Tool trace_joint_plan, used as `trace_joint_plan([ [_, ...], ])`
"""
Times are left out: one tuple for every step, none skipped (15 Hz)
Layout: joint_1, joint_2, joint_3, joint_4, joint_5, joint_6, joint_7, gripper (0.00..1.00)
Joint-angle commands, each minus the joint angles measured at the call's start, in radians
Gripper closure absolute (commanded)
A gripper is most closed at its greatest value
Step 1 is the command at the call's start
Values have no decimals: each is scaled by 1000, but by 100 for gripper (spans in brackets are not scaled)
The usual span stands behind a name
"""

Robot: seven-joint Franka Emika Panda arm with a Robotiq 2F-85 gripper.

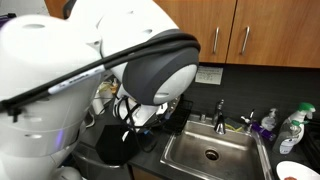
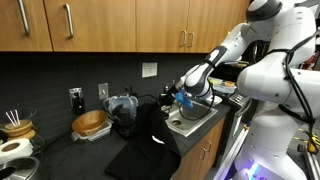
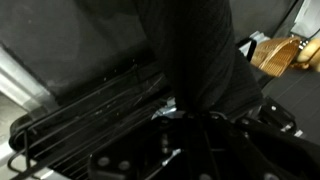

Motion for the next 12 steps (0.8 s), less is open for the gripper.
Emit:
trace_joint_plan([
  [-175,11,83,28,-50,4,-55,99],
  [-215,14,97,35,-57,5,-66,99],
  [-244,14,106,36,-61,4,-78,99],
  [-261,3,109,30,-59,5,-94,99],
  [-282,12,110,26,-70,5,-118,99],
  [-291,4,105,22,-69,7,-131,99],
  [-300,5,101,16,-74,7,-147,99],
  [-266,1,81,34,-55,-1,-118,96],
  [-273,1,81,31,-56,-1,-129,96],
  [-275,1,81,30,-56,-1,-135,96],
  [-275,1,81,30,-56,-1,-137,96],
  [-275,1,81,30,-56,-1,-137,96],
])
